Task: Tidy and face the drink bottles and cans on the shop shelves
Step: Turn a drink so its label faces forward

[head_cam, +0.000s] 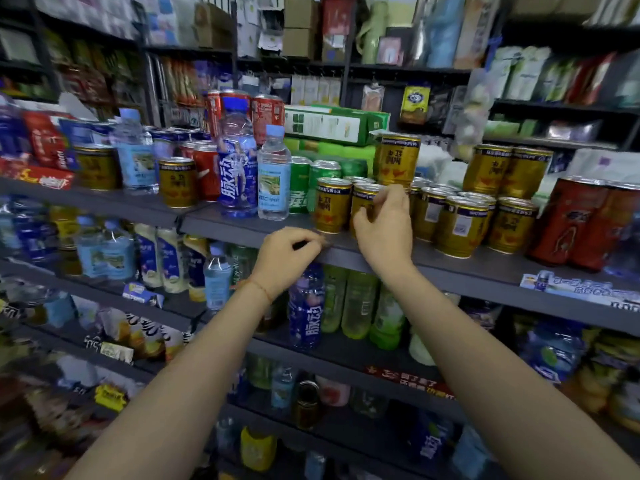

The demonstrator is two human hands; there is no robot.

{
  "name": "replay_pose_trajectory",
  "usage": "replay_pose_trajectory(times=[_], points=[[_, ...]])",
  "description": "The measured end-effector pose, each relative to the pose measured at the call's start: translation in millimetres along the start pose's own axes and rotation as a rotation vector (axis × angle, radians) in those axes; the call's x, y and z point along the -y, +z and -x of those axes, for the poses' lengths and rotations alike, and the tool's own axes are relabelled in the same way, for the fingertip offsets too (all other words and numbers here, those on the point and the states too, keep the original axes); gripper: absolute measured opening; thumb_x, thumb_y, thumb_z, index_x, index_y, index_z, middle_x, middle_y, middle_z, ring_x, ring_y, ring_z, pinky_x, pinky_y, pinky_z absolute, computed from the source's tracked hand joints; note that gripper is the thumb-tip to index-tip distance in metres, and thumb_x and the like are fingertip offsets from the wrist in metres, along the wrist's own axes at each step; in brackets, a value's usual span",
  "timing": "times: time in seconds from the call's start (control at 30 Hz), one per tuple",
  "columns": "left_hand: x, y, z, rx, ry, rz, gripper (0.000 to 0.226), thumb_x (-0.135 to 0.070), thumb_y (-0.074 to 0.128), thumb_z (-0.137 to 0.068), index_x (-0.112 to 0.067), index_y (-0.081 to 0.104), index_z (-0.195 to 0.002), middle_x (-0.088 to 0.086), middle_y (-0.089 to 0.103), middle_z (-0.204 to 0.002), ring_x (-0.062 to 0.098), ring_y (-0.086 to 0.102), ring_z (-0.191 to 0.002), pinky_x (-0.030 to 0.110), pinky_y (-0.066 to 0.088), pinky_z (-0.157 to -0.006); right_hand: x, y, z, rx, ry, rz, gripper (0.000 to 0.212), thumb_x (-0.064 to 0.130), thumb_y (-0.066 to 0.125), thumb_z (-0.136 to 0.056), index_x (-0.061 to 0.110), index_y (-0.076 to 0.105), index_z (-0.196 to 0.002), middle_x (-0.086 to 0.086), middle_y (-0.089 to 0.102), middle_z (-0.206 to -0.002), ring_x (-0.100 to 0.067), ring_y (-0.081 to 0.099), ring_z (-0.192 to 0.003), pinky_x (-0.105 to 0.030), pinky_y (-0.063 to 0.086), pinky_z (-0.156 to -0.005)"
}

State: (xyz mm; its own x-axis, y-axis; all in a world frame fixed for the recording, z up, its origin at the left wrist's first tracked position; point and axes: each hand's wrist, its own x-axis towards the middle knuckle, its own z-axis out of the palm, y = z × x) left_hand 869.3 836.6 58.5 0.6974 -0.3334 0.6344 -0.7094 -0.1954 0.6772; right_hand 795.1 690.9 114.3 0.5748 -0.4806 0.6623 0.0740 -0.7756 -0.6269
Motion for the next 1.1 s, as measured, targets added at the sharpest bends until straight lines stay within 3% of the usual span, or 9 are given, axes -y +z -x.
replay_pose_trajectory(times=[0.13, 0.27, 0.33, 0.4, 0.53, 0.67, 0.77, 0.9, 1.1], points=[[29, -38, 29, -0.359, -0.239, 0.195, 0.02, -0.015, 0.056, -0.087, -0.012, 0.07, -0.073, 0.003, 0.069, -0.069, 0.023, 0.065, -0.073, 0.035, 0.052, -0.068, 30, 29, 39, 0.396, -0.041, -0.086, 0.017, 0.022, 0.061, -0.092, 0.012, 0.053, -0.081, 0.002, 0.052, -0.061, -0.014, 0.05, -0.055, -0.032, 0.044, -0.056], [95, -66, 54, -0.239, -0.556, 0.181, 0.029, -0.016, 0.054, -0.094, -0.013, 0.068, -0.069, 0.005, 0.067, -0.064, 0.026, 0.063, -0.066, 0.043, 0.053, -0.067, 29, 100, 88, 0.868, -0.035, 0.135, 0.028, 0.03, 0.06, -0.094, 0.007, 0.061, -0.078, -0.009, 0.069, -0.073, -0.022, 0.067, -0.06, -0.033, 0.054, -0.061], [118, -72, 63, -0.122, -0.621, 0.157, 0.03, -0.017, 0.053, -0.096, -0.014, 0.068, -0.069, 0.004, 0.066, -0.065, 0.026, 0.063, -0.068, 0.039, 0.053, -0.066, 20, 137, 99, 0.868, -0.009, 0.272, 0.024, 0.032, 0.06, -0.091, 0.012, 0.063, -0.104, -0.013, 0.07, -0.105, -0.028, 0.068, -0.093, -0.034, 0.054, -0.076], [131, -76, 68, 0.018, -0.665, 0.159, 0.031, -0.017, 0.052, -0.098, -0.014, 0.067, -0.07, 0.002, 0.065, -0.064, 0.019, 0.059, -0.06, 0.024, 0.048, -0.054, 13, 164, 98, 0.849, 0.062, 0.384, 0.051, 0.039, 0.058, -0.093, 0.015, 0.046, -0.136, -0.017, 0.057, -0.132, -0.033, 0.058, -0.117, -0.035, 0.05, -0.089], [148, -86, 74, 0.198, -0.734, 0.197, 0.024, -0.015, 0.051, -0.098, -0.007, 0.07, -0.087, 0.007, 0.066, -0.072, 0.015, 0.059, -0.057, 0.016, 0.044, -0.045, 7, 201, 85, 0.802, 0.247, 0.532, 0.09, 0.058, 0.051, -0.094, 0.004, 0.012, -0.155, -0.024, 0.038, -0.15, -0.037, 0.047, -0.131, -0.039, 0.045, -0.098], [164, -89, 80, 0.2, -0.74, 0.219, 0.022, -0.014, 0.053, -0.097, -0.002, 0.071, -0.097, 0.01, 0.067, -0.08, 0.015, 0.06, -0.064, 0.016, 0.048, -0.05, 0, 224, 79, 0.774, 0.326, 0.486, 0.056, 0.054, 0.06, -0.091, 0.008, 0.06, -0.122, -0.017, 0.066, -0.122, -0.032, 0.066, -0.105, -0.035, 0.055, -0.08], [176, -88, 82, 0.207, -0.676, 0.147, 0.013, -0.016, 0.066, -0.089, -0.013, 0.068, -0.102, 0.005, 0.067, -0.094, 0.02, 0.064, -0.087, 0.027, 0.055, -0.075, 2, 220, 81, 0.728, 0.301, 0.36, 0.039, 0.05, 0.069, -0.086, 0.021, 0.052, -0.067, -0.006, 0.067, -0.083, -0.026, 0.068, -0.077, -0.032, 0.053, -0.064], [158, -91, 81, 0.281, -0.602, 0.094, 0.066, -0.038, 0.082, -0.075, -0.023, 0.049, -0.129, -0.005, 0.059, -0.118, 0.013, 0.059, -0.106, 0.034, 0.051, -0.093, 12, 193, 86, 0.725, 0.238, 0.155, 0.045, 0.06, 0.072, -0.079, 0.017, 0.056, -0.077, -0.005, 0.069, -0.064, -0.019, 0.065, -0.055, -0.034, 0.052, -0.052], [73, -78, 67, 0.12, -0.291, 0.288, 0.053, -0.043, 0.084, -0.062, -0.033, 0.061, -0.109, -0.008, 0.07, -0.101, 0.009, 0.067, -0.093, 0.032, 0.056, -0.082, 45, 112, 86, 0.461, 0.118, -0.28, 0.036, 0.044, 0.075, -0.082, 0.014, 0.059, -0.093, 0.008, 0.061, -0.077, 0.002, 0.056, -0.065, -0.013, 0.042, -0.056]])
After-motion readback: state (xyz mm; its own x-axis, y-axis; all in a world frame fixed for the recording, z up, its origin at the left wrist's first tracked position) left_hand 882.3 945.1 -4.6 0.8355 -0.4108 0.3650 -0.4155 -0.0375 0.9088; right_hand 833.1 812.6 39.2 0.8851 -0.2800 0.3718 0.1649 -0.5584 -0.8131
